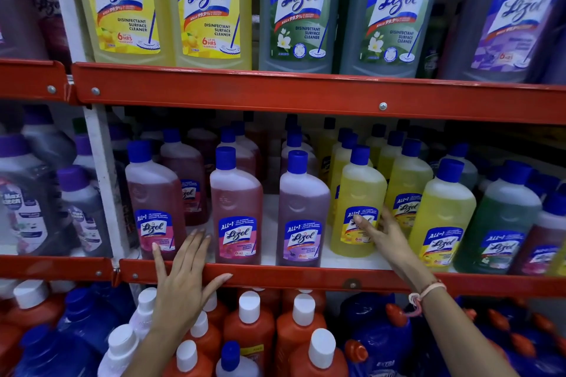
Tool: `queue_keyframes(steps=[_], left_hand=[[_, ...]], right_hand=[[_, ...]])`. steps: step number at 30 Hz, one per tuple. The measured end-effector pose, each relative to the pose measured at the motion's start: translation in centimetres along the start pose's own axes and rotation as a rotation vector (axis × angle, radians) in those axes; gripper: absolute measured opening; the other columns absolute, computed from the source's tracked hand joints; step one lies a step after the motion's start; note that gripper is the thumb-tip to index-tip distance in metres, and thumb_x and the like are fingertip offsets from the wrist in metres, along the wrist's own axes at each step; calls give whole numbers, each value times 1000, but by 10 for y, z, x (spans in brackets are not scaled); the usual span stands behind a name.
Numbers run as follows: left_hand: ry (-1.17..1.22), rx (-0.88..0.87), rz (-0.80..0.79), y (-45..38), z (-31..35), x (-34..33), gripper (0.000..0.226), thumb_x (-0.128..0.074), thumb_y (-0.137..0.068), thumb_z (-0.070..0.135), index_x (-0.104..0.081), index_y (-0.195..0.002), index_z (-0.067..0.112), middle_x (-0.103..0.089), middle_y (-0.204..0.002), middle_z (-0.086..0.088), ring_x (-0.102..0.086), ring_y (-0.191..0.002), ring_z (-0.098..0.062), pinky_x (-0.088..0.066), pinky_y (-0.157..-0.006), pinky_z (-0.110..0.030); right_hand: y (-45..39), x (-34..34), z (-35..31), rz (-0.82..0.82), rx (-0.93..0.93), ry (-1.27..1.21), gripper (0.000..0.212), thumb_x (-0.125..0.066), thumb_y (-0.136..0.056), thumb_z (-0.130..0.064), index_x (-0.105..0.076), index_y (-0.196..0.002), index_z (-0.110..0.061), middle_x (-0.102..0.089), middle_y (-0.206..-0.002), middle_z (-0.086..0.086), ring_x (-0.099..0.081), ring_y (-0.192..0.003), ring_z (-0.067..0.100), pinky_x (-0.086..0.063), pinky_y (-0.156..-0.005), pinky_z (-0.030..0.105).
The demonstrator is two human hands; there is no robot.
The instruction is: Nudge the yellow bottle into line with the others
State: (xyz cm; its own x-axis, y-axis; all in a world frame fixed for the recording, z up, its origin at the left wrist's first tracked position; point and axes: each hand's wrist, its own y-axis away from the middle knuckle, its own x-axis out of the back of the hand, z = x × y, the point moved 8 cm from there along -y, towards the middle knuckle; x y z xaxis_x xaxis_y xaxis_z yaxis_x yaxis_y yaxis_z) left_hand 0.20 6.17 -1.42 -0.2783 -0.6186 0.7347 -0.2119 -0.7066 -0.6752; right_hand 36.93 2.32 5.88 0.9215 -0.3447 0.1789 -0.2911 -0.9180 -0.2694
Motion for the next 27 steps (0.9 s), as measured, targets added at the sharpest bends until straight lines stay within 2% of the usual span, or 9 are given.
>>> queue_keyframes(steps=[4,7,9,12,15,18,21,25,27], left_hand=[[-8,-11,-10,1,1,0,86,-27,-89,72,-47,-140,6,-54,-143,-15,-44,-134,-26,-1,-120,-62],[-23,-16,-26,1,1,1,86,-26,-89,71,-47,-140,5,-54,-143,-15,-46,-134,-28,-2,-119,-63],[-23,-13,-41,1,1,1,86,-26,-89,71,-47,-140,5,-54,-143,-15,-46,-134,-27,-3,-119,-63],[-20,-1,-69,1,1,1,86,-24,-90,71,-49,-139,5,-54,-143,-14,-47,-134,-27,-2,-119,-63],[-19,6,-90,2,2,3,86,-23,-90,71,-48,-140,5,-53,-144,-14,-47,-134,-27,1,-120,-61],[-13,20,-113,3,3,6,84,-26,-89,70,-48,-140,7,-53,-145,-12,-46,-135,-26,3,-120,-59],[20,38,-136,5,4,8,84,-28,-88,70,-45,-143,9,-49,-149,-10,-42,-139,-23,10,-120,-54],[221,130,-80,8,7,18,90,-23,-88,75,-44,-143,8,-48,-149,-11,-38,-142,-22,12,-121,-38],[376,174,-34,8,10,26,89,-26,-87,75,-40,-146,10,-46,-150,-10,-36,-143,-22,-2,-124,-38]], right_hand=[[11,3,1,-12,34,60,37,-61,-94,-16,-40,-123,-23,-55,-98,-21,-51,-84,-12,-43,-58,-3],[16,7,9,-46,23,38,47,-65,-86,-30,-43,-127,-27,-65,-113,-8,-62,-108,6,-52,-69,6],[19,10,12,-58,20,57,66,-68,-77,-47,-42,-133,-24,-64,-126,-2,-60,-119,13,-53,-85,14],[26,14,11,-66,25,110,113,-69,-63,-75,-30,-151,-16,-49,-151,5,-46,-138,22,-41,-114,45],[31,15,9,-63,28,103,126,-66,-53,-85,-26,-153,-19,-46,-153,3,-41,-141,22,-34,-118,50],[35,12,9,-57,-1,134,99,-66,-74,-66,-30,-151,-15,-46,-150,-2,-38,-139,17,-38,-115,37],[44,14,8,72,20,95,57,-67,-86,-34,-41,-136,-20,-55,-127,-12,-48,-124,13,-47,-92,14],[75,19,-7,470,186,146,68,-77,-81,-32,-44,-138,-17,-49,-131,-3,-49,-120,12,-43,-102,31],[89,7,-20,575,269,182,57,-74,-85,-29,-48,-134,-14,-48,-128,2,-50,-114,12,-44,-100,32]])
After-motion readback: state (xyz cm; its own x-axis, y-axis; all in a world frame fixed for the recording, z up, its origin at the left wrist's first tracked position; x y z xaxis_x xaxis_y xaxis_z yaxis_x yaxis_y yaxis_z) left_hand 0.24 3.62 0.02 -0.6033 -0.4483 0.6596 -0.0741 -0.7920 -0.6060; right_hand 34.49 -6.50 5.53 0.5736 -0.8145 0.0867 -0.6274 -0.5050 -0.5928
